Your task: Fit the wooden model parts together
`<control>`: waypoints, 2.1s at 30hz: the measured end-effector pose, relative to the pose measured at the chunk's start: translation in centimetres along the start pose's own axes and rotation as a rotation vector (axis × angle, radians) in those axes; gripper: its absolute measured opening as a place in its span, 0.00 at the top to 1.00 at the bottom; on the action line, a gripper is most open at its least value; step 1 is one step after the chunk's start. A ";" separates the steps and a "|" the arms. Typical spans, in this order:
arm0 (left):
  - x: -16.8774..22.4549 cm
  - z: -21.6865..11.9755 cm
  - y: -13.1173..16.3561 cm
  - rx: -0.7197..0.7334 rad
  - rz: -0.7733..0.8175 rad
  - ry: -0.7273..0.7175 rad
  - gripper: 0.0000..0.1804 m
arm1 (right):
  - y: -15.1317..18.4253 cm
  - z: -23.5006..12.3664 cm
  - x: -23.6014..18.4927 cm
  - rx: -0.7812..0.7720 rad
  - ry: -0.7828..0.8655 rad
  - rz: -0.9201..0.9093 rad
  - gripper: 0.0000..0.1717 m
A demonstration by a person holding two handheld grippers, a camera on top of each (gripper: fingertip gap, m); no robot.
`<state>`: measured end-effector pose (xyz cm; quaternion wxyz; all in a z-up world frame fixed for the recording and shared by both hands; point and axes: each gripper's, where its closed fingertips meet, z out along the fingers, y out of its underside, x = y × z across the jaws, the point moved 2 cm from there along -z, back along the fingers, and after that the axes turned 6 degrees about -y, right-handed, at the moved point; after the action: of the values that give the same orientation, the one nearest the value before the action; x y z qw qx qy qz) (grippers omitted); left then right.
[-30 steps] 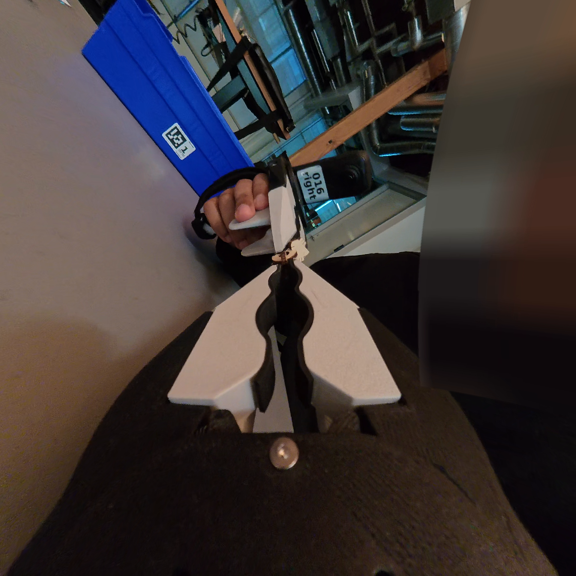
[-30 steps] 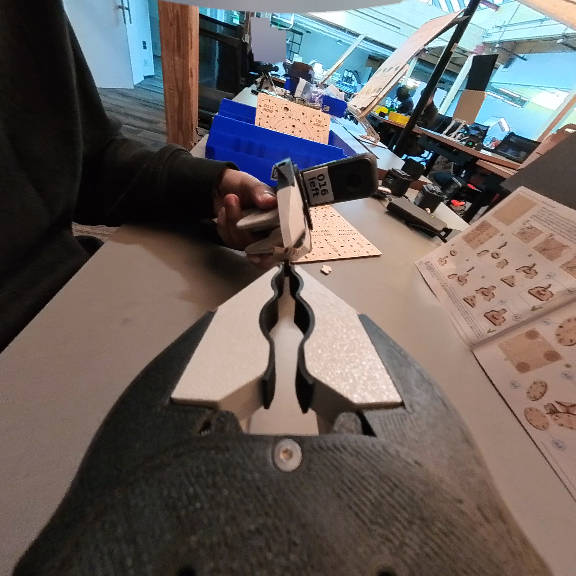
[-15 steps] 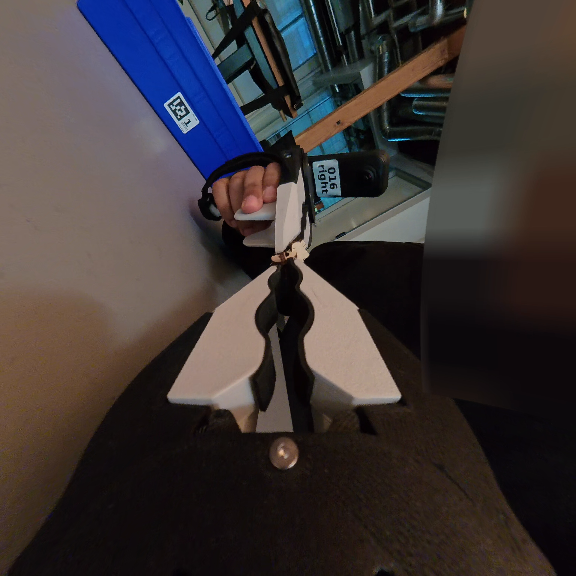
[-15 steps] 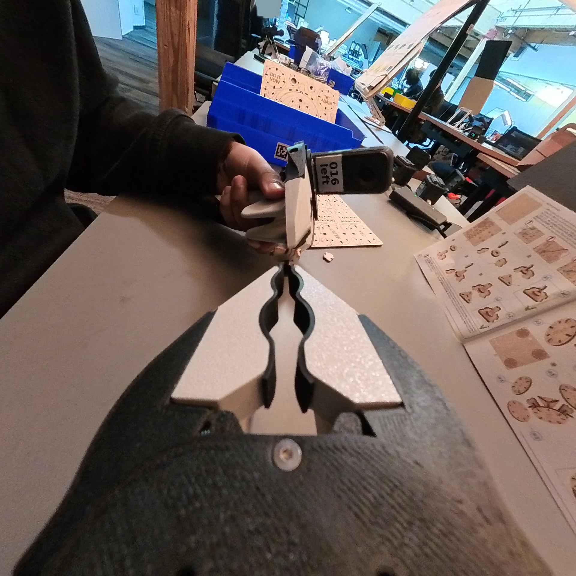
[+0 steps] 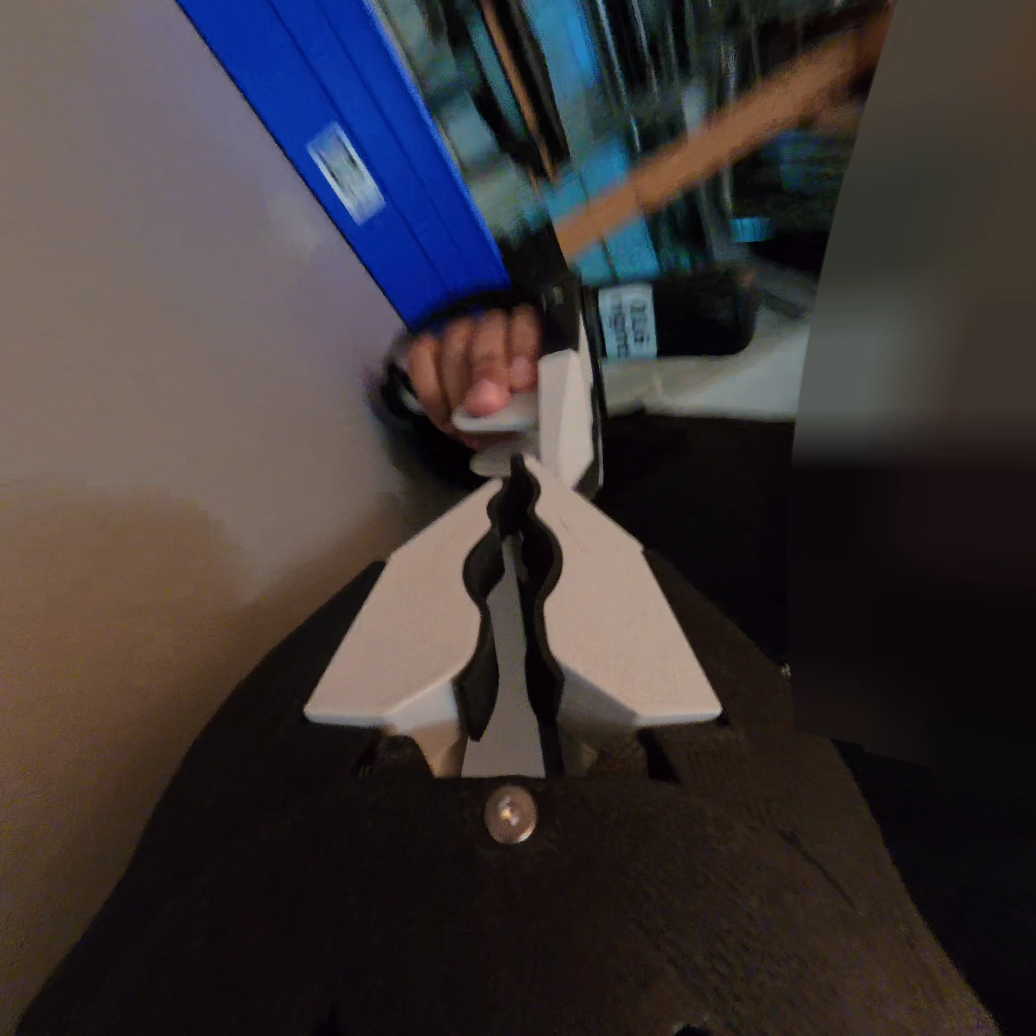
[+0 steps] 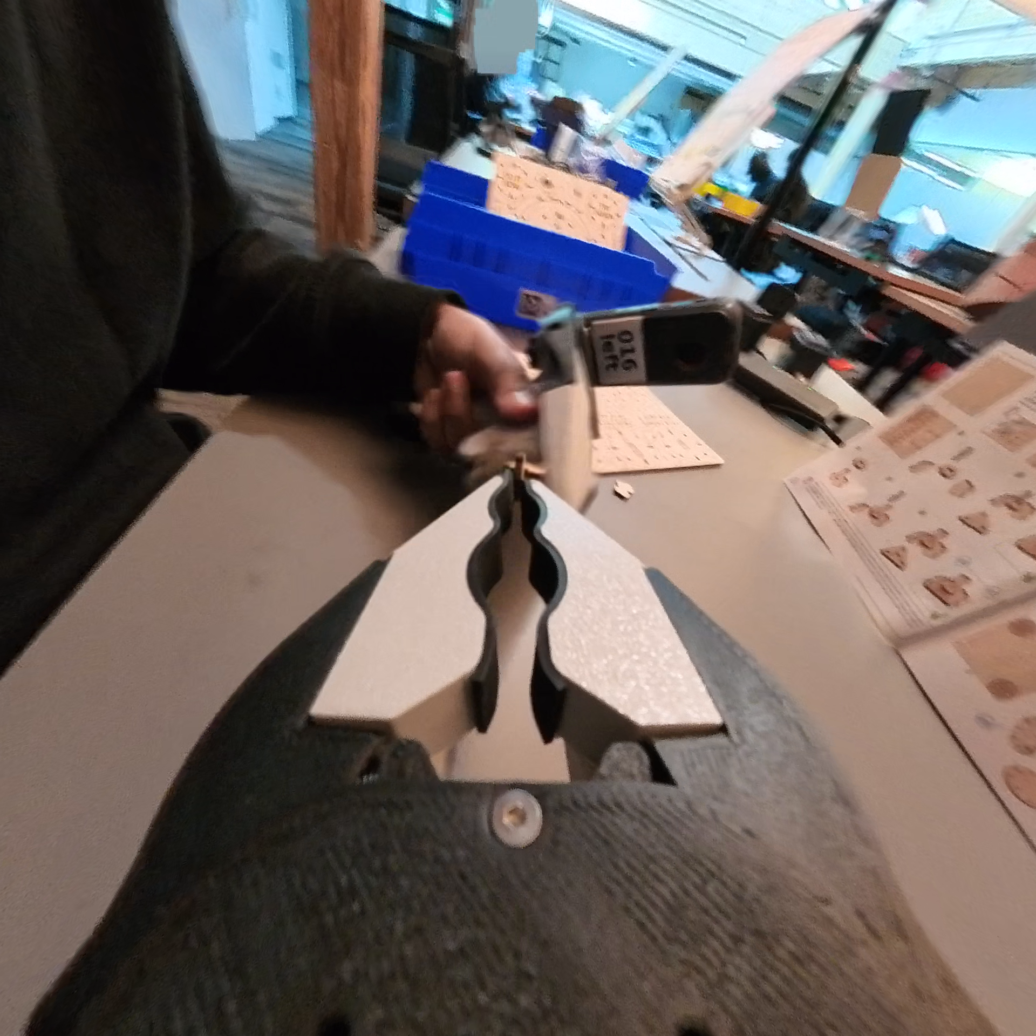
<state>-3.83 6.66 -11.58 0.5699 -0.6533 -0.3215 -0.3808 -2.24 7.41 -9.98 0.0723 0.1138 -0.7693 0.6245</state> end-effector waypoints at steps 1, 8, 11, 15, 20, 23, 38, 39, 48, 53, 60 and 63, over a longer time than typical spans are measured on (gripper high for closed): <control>0.0 1.3 0.7 -0.032 -0.002 -0.003 1.00 | -0.3 1.0 -0.8 -0.039 -0.010 -0.054 0.99; -2.3 -2.4 -3.0 0.172 0.023 -0.168 1.00 | 1.1 -0.4 1.4 -0.129 0.129 -0.009 1.00; -2.0 -3.4 -3.9 0.221 0.071 -0.200 1.00 | 2.8 -1.0 2.7 -0.158 0.149 0.106 1.00; -2.0 -4.2 -4.4 0.265 0.071 -0.194 1.00 | 4.1 -1.2 3.3 -0.159 0.134 0.229 1.00; -1.0 -4.5 -5.0 0.314 0.116 -0.143 1.00 | 4.3 -1.1 3.0 -0.168 0.096 0.271 1.00; -0.5 -4.9 -5.3 0.345 0.137 -0.124 1.00 | 4.6 -0.6 2.4 -0.207 0.074 0.242 1.00; 2.8 -8.9 -0.8 0.391 0.272 -0.341 1.00 | -0.8 4.0 -11.1 -0.201 -0.342 0.418 0.76; 2.7 -9.2 -0.5 0.399 0.267 -0.353 1.00 | -1.1 4.9 -12.9 -0.219 -0.405 0.416 0.76; 5.4 -10.0 1.0 0.457 0.332 -0.359 1.00 | -1.1 9.1 -20.7 -0.339 -0.713 0.295 0.78; 7.0 -10.2 1.7 0.478 0.361 -0.342 1.00 | -1.2 9.9 -22.3 -0.366 -0.775 0.211 0.80; 8.7 -10.3 1.9 0.481 0.421 -0.356 1.00 | -2.3 9.5 -21.0 -0.286 -0.700 0.231 0.92; 8.3 -10.0 1.9 0.476 0.422 -0.363 1.00 | -3.5 8.5 -18.4 -0.171 -0.607 0.303 0.92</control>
<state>0.67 -3.65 -4.72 0.7057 -0.6112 -0.3552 -0.0474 16.65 -0.03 -13.13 -0.2441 0.1721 -0.8135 0.4991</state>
